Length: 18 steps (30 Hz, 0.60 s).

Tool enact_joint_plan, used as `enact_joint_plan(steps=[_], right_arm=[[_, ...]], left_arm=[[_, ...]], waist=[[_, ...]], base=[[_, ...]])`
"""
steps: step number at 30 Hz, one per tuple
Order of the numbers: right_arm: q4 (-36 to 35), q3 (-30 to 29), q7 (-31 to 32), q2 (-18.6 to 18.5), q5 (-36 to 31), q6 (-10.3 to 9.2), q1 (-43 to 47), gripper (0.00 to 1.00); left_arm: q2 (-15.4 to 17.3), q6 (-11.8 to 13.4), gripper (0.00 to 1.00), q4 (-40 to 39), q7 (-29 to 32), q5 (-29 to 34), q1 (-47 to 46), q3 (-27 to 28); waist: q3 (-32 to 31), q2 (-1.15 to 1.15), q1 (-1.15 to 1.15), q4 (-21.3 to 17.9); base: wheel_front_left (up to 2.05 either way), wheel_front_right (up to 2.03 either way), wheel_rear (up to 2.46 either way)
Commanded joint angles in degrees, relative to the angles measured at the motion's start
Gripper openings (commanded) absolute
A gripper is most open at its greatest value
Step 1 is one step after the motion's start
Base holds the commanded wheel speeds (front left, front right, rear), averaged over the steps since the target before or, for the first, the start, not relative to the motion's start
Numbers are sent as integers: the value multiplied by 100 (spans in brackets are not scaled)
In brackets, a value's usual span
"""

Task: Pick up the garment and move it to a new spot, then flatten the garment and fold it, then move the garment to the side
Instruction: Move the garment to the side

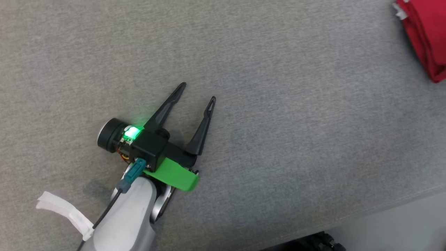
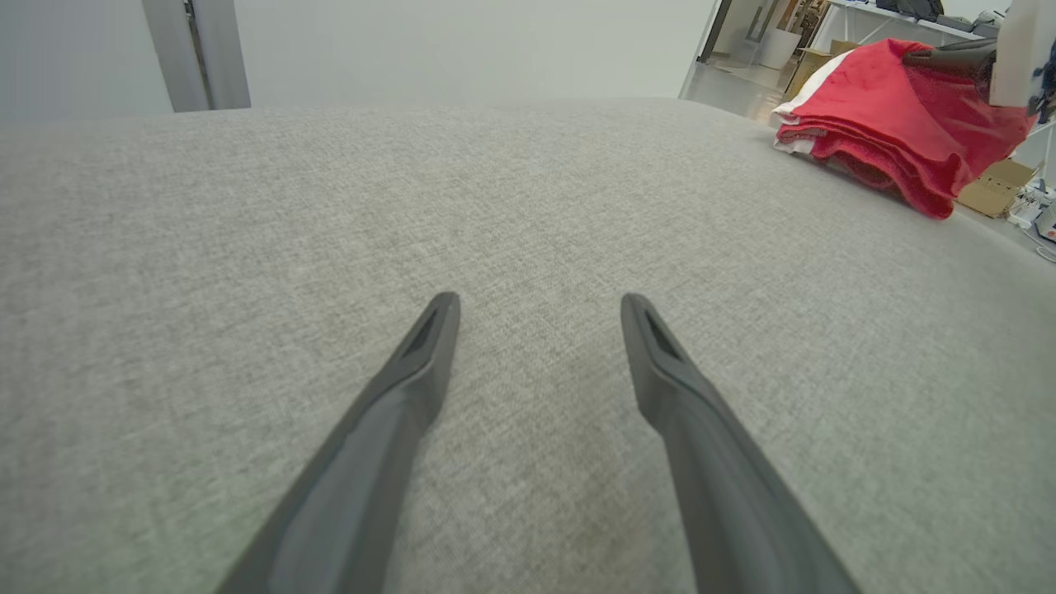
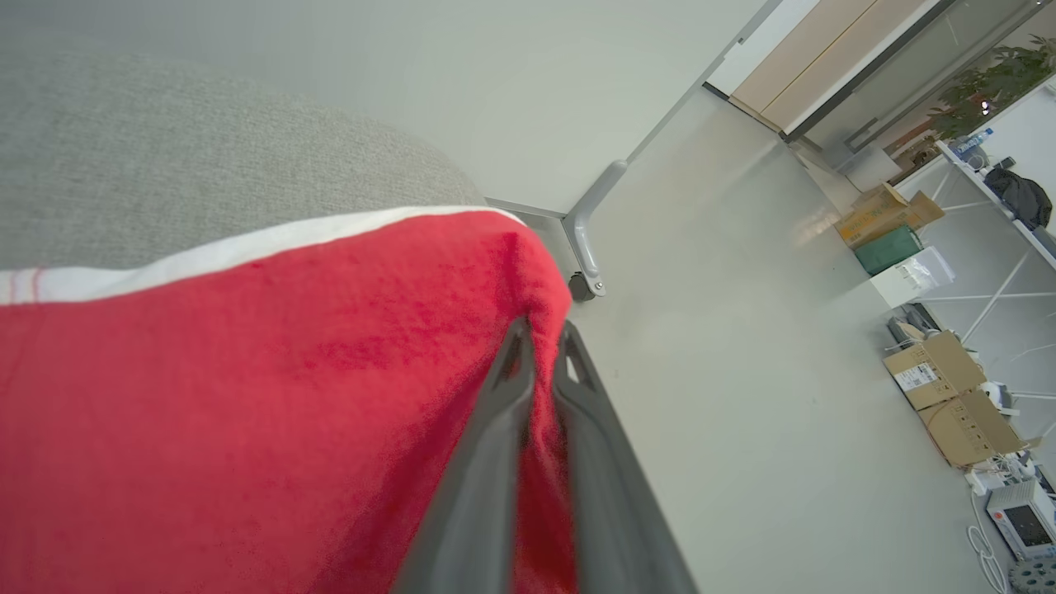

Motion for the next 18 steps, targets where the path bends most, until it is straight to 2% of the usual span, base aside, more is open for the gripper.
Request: enact_joint_plan(steps=[1, 2, 6, 9, 13, 18], right_arm=[[-78, -194, -21, -54, -135, -10, -76, 39], [-129, -355, -28, -17, -249, -10, -56, 100], [-468, -888, -43, 217, -511, -10, 70, 100], [-1032, -937, -48, 526, -443, -10, 218, 100], [-1786, -559, -45, 980, -158, -10, 585, 100], [-2546, 123, -46, 1451, 503, -10, 1088, 100]], left_arm=[[205, 17, 100, 306, 59, -21, 95, 126], [189, 18, 100, 320, 73, -34, 108, 133], [99, 18, 100, 320, 73, -62, 210, 243], [10, 18, 100, 326, 55, -59, 295, 242], [-105, 17, 100, 335, 38, -51, 401, 418], [-206, 17, 100, 354, 34, 7, 546, 672]], waist=[[172, 0, 0, 221], [127, 0, 0, 225], [-127, 0, 0, 243], [-367, 0, 0, 282], [-749, 0, 0, 338], [-1222, 0, 0, 467]], base=[[0, 0, 0], [0, 0, 0], [0, 0, 0], [0, 0, 0], [0, 0, 0], [0, 0, 0]])
